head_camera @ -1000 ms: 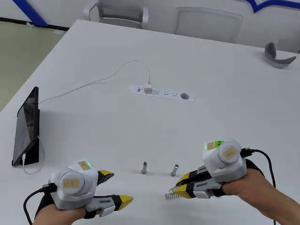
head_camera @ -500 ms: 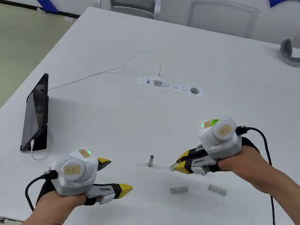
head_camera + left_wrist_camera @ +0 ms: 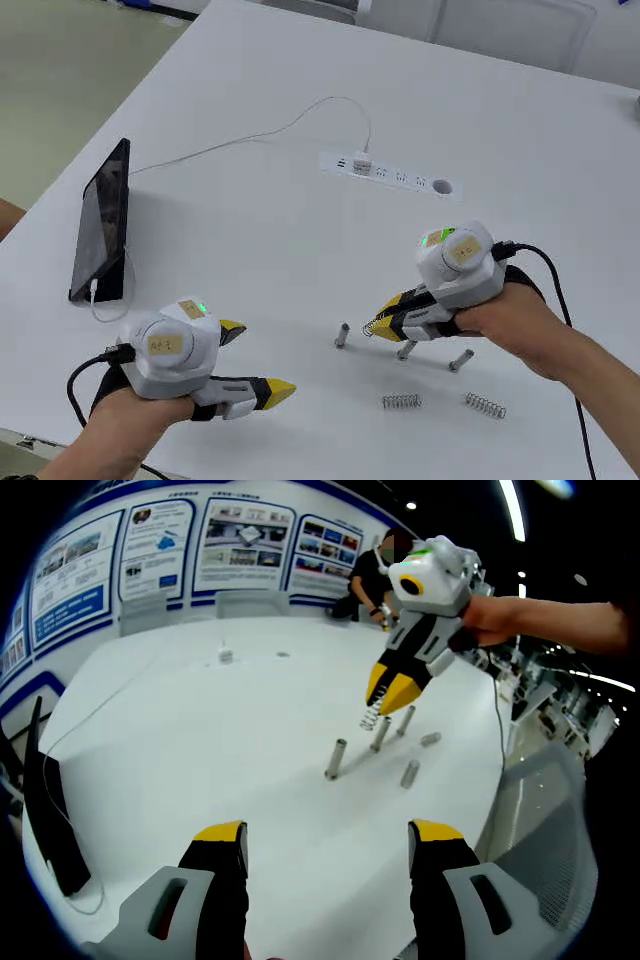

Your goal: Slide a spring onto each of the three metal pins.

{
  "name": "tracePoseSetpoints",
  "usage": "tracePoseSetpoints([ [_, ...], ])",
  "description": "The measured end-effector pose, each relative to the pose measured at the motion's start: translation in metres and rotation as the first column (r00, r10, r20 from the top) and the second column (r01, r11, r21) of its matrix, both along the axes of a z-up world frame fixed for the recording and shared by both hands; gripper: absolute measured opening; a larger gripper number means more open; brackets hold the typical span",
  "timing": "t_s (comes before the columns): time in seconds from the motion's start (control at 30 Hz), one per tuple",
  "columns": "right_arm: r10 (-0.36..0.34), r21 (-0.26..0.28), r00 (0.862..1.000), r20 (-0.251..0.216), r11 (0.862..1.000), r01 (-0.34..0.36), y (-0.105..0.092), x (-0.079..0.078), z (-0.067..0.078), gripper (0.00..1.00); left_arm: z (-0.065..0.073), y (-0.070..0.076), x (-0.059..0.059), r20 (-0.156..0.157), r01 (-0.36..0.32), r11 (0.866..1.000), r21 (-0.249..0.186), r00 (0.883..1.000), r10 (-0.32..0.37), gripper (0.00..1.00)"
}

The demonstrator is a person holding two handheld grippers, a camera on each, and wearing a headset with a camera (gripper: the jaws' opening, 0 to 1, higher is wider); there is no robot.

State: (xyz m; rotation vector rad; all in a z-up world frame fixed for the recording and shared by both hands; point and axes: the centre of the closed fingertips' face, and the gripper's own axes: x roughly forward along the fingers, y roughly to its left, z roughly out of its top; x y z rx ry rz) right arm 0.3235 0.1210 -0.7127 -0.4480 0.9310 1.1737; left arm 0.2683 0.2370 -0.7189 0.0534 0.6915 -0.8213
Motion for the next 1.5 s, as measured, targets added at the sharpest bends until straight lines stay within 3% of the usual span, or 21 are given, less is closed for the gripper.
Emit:
tracePoseSetpoints([
  [0.8,0.059,-0.033,0.998,-0.027,0.998,-0.059,0.023,0.008,-0.018,0.13,-0.006,0.009,-0.009,-0.036,-0.02,1.0,-0.016,0.999,0.02,0.66],
  [1.23,0.089,-0.047,0.996,-0.012,0.995,-0.089,0.032,0.01,-0.022,0.13,-0.009,0.006,-0.013,-0.05,-0.018,1.0,-0.02,0.999,0.017,0.66],
  [1.5,0.152,-0.103,0.988,0.013,0.983,-0.15,0.032,0.007,-0.033,0.13,-0.009,0.005,-0.013,-0.049,-0.017,1.0,-0.02,0.999,0.016,0.66],
])
